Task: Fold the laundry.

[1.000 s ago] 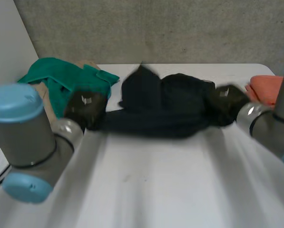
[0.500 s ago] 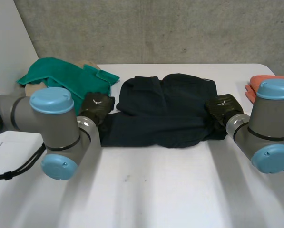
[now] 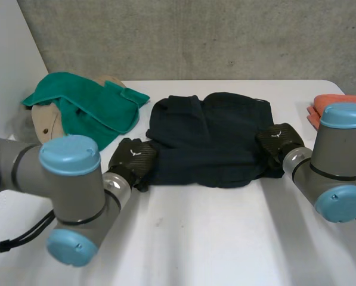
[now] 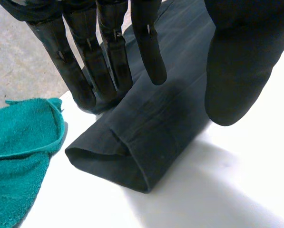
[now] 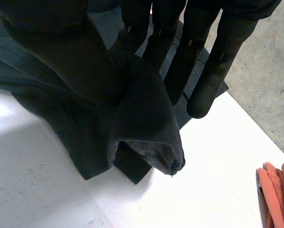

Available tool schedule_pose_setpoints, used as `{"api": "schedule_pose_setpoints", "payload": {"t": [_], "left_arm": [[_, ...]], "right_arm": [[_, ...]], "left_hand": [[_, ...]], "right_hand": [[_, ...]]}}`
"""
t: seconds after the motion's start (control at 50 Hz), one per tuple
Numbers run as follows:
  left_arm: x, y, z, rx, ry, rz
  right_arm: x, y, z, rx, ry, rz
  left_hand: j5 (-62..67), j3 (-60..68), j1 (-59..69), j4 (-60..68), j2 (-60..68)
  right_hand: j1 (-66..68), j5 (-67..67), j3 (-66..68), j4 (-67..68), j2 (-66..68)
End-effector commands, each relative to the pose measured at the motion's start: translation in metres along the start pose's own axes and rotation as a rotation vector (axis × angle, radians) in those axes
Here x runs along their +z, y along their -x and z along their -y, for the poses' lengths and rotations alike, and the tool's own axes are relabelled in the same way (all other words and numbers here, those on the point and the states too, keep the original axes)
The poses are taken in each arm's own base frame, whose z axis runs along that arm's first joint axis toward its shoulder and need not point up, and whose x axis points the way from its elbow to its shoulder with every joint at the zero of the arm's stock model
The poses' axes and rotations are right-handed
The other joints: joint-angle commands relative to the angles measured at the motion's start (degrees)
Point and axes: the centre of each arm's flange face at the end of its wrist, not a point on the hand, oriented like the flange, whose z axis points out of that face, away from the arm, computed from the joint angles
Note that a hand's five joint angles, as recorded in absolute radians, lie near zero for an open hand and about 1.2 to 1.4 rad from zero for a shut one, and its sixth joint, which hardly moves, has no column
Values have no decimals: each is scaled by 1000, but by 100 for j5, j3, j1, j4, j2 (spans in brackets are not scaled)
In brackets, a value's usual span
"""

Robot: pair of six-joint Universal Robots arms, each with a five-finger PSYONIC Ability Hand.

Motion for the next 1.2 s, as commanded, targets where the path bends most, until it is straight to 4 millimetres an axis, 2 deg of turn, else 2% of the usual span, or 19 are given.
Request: {"api": "schedule_pose_setpoints", "payload": {"t": [0.02, 0.08, 0.1, 0.18, 0.2, 0.26, 0.36, 0.52, 0.7, 0.8, 0.92, 0.96, 0.98, 1.0, 1.06, 1.1, 1.16, 1.18, 1.2], "left_arm": [[37, 11, -13, -11, 14, 35], [46, 12, -15, -12, 13, 40], [50, 14, -17, -12, 16, 45], [54, 19, -19, -16, 17, 57], [53, 20, -19, -16, 18, 59], [51, 20, -15, -16, 11, 61], [45, 26, 2, -22, -30, 77], [41, 29, 10, -20, -44, 81], [38, 26, 9, -25, -26, 69], [38, 28, 13, -25, -30, 70], [37, 32, 20, -26, -47, 80], [36, 32, 22, -26, -47, 78], [34, 32, 23, -25, -44, 77], [33, 32, 23, -27, -39, 75], [20, 33, 28, -28, -1, 58], [5, 31, 32, -25, 41, 36], [-15, 31, 39, -22, 81, 15], [-31, 32, 42, -19, 114, 3], [-38, 32, 43, -17, 126, -4]], "right_arm": [[-2, 1, -2, 2, 8, 5], [-2, 0, -3, 3, 12, 5], [-2, 0, -3, 3, 12, 4], [-3, 0, -4, 4, 20, 7], [-4, -1, -4, 6, 31, 12], [-11, -4, 0, 11, 46, 22], [-36, -12, 16, 27, 87, 47], [-50, -10, 0, 168, 179, 74], [-38, -2, -4, 170, 74, 61], [-25, 4, -16, 158, 85, 60], [-17, 11, -19, 148, 79, 71], [-14, 12, -19, 146, 73, 73], [-12, 10, -16, 142, 61, 65], [-11, 8, -14, 140, 53, 59], [-13, 3, -10, 129, 37, 52], [-18, -3, 1, 117, 6, 36], [-38, -22, 31, 89, -69, -9], [-50, -26, 41, 65, -80, -13], [-56, -28, 46, 51, -80, -10]], "left_hand": [[541, 458, 478, 508, 471], [809, 726, 746, 776, 739], [1610, 1527, 1547, 1577, 1540], [4101, 4018, 4038, 4069, 4032], [4105, 4022, 4042, 4073, 4036], [4105, 4022, 4042, 4073, 4036], [4105, 4022, 4042, 4073, 4036], [4105, 4022, 4042, 4073, 4036], [4105, 4022, 4042, 4073, 4036], [4105, 4022, 4042, 4073, 4036], [4105, 4022, 4042, 4073, 4036], [4105, 4022, 4042, 4073, 4036], [4105, 4022, 4042, 4073, 4036], [4105, 4022, 4042, 4073, 4036], [4105, 4022, 4042, 4073, 4036], [4105, 4022, 4042, 4073, 4036], [4105, 4022, 4042, 4073, 4036], [4105, 4022, 4042, 4073, 4036], [4105, 4022, 4042, 4073, 4036]], "right_hand": [[1434, 1401, 1247, 1123, 1303], [1407, 1374, 1220, 1095, 1276], [1173, 1140, 987, 862, 1042], [-1684, -1717, -1870, -1995, -1814], [-2138, -2171, -2325, -2450, -2269], [-2294, -2327, -2481, -2605, -2425], [-2294, -2327, -2481, -2606, -2425], [-2462, -2495, -2649, -2773, -2593], [-2613, -2646, -2800, -2924, -2744], [-2799, -2832, -2985, -3110, -2930], [-2447, -2480, -2634, -2758, -2578], [-1276, -1309, -1463, -1587, -1407], [980, 947, 793, 669, 849], [1430, 1396, 1243, 1118, 1299], [1434, 1401, 1247, 1123, 1303], [1434, 1401, 1247, 1123, 1303], [1434, 1401, 1247, 1123, 1303], [1434, 1401, 1247, 1123, 1303], [1434, 1401, 1247, 1123, 1303]]}}
